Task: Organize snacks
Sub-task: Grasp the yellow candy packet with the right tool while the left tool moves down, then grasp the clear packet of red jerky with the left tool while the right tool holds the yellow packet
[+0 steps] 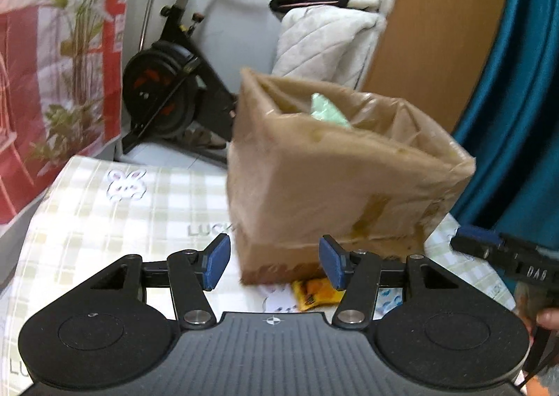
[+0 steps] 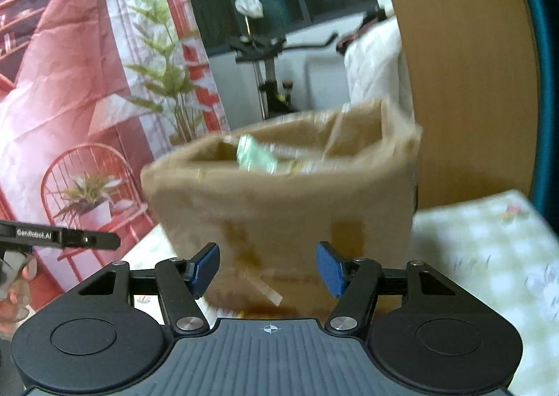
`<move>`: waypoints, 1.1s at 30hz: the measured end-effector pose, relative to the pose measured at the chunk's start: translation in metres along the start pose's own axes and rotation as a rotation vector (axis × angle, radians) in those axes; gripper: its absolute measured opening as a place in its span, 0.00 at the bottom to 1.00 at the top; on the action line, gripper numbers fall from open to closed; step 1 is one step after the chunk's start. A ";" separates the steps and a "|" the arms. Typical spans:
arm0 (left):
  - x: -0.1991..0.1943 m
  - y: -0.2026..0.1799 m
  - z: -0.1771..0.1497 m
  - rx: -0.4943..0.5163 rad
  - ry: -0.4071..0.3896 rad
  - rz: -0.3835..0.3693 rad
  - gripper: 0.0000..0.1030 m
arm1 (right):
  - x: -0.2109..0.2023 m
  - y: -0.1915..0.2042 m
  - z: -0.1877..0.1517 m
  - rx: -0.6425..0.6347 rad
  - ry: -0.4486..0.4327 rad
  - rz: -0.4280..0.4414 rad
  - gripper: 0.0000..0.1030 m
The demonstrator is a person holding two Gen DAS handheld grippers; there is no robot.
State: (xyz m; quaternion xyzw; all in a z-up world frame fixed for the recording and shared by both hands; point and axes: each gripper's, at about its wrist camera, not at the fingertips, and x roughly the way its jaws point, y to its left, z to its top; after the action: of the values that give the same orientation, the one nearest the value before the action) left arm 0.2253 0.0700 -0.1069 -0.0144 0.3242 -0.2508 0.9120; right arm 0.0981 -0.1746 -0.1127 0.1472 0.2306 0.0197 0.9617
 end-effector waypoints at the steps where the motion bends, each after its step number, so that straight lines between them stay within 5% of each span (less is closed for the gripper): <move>1: 0.000 0.004 -0.001 0.002 0.003 0.004 0.57 | 0.006 0.004 -0.007 0.004 0.022 -0.001 0.57; 14: 0.040 0.034 -0.015 -0.018 -0.026 0.151 0.57 | 0.120 0.018 -0.059 0.062 0.231 -0.093 0.57; 24: 0.064 0.035 -0.023 -0.046 0.009 0.146 0.57 | 0.173 0.039 -0.074 -0.023 0.348 -0.149 0.66; 26: 0.067 0.033 -0.026 -0.046 0.020 0.141 0.57 | 0.172 0.044 -0.077 -0.074 0.353 -0.160 0.58; 27: 0.069 0.033 -0.027 -0.046 0.025 0.137 0.57 | 0.170 0.045 -0.079 -0.088 0.351 -0.153 0.45; 33: 0.081 0.021 -0.038 -0.041 0.078 0.104 0.51 | 0.140 0.023 -0.092 -0.033 0.340 -0.115 0.41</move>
State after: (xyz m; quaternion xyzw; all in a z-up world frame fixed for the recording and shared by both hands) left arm 0.2656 0.0557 -0.1886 -0.0064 0.3647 -0.1969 0.9101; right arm 0.1820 -0.1128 -0.2457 0.1124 0.3977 -0.0071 0.9106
